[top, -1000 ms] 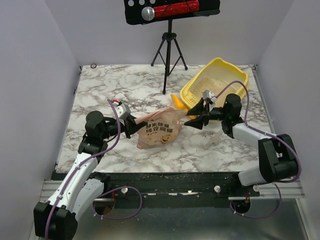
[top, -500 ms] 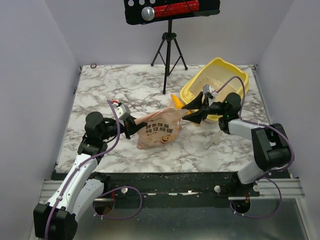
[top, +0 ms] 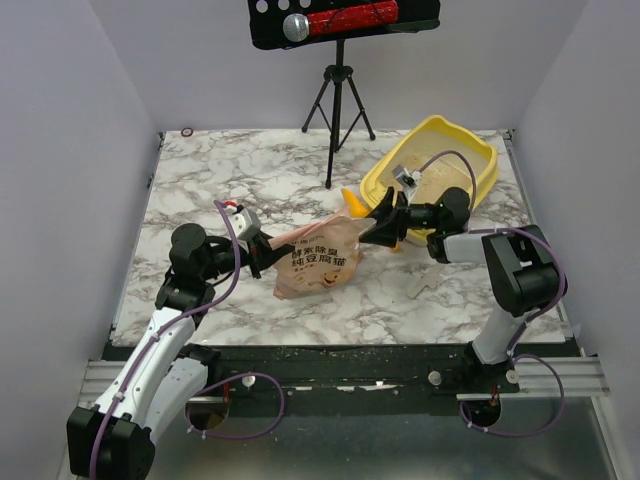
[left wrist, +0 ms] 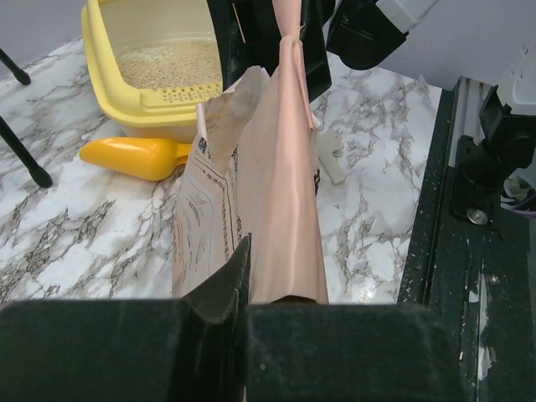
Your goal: Fill the litter box with clean litter
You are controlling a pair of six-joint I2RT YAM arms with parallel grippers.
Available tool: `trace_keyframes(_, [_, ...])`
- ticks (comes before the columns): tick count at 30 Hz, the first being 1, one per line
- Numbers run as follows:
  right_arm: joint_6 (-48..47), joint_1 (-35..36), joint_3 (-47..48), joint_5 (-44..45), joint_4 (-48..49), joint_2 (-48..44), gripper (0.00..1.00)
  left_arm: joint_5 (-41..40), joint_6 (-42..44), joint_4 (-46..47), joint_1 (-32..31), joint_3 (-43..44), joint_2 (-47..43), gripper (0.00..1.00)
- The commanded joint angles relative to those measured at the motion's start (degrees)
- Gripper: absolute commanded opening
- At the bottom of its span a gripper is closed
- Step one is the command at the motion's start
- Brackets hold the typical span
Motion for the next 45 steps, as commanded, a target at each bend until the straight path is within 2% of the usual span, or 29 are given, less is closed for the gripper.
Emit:
trace_keyframes(1, [1.5, 0.75, 1.55, -2.08, 23.34, -0.59, 0.63, 1.3, 0.81, 5.57, -0.2, 1.29, -0.88, 0.0])
trace_keyframes(11, [2.2, 1.63, 3.84, -2.87, 23.42, 0.11, 0.63, 1.3, 0.81, 5.65, -0.28, 1.38, -0.26, 0.0])
trace_keyframes(19, [3.17, 2.59, 5.51, -3.67, 23.34, 1.51, 0.57, 1.21, 1.16, 5.3, -0.2, 1.47, 0.0, 0.0])
trace_keyframes(21, [3.52, 2.94, 5.95, -3.67, 23.34, 2.22, 0.54, 1.21, 1.16, 5.21, -0.2, 1.47, 0.09, 0.0])
trace_keyframes(26, [4.14, 3.82, 6.83, -3.75, 23.34, 3.36, 0.37, 0.86, 1.25, 5.04, -0.2, 1.47, -0.17, 0.0])
trace_keyframes(27, [4.14, 3.82, 6.83, -3.67, 23.34, 3.45, 0.31, 0.86, 1.34, 4.86, -0.2, 1.47, -0.17, 0.0])
trace_keyframes(30, [4.58, 3.82, 6.31, -2.88, 23.25, 3.1, 0.0, 0.51, 1.25, 4.69, -0.2, 1.38, -0.61, 0.0])
trace_keyframes(33, [7.29, 3.39, 4.73, -1.74, 23.25, 0.74, 0.0, -0.46, 0.81, 4.42, -0.2, 1.38, -1.31, 0.0])
trace_keyframes(37, [10.37, 1.81, -0.98, 2.3, 22.2, -7.25, 0.0, -3.52, -2.08, 2.77, -0.2, 1.99, -3.07, 0.0])
trace_keyframes(39, [9.77, 1.45, -2.22, 3.45, 14.24, -12.43, 0.0, -5.02, -3.14, 0.04, -0.2, 2.7, -4.3, 0.0])
trace_keyframes(40, [6.98, 1.45, -2.57, 5.02, 6.19, -14.9, 0.0, -6.07, -4.8, 0.03, -0.2, 2.35, -5.0, 0.0])
trace_keyframes(41, [3.3, 1.45, -2.4, 7.56, -3.72, -18.14, 0.0, -6.87, -6.64, 0.64, -0.2, 1.83, -5.44, 0.0])
trace_keyframes(43, [-8.38, 1.62, 0.92, 13.09, -32.59, -22.9, 0.0, -7.57, -10.86, 0.74, -0.28, 1.47, -5.62, 0.0])
trace_keyframes(45, [-13.69, 1.54, 4.1, 15.31, -47.62, -25.72, 0.0, -8.55, -13.59, -2.76, -0.11, 2.69, -4.92, 0.0])
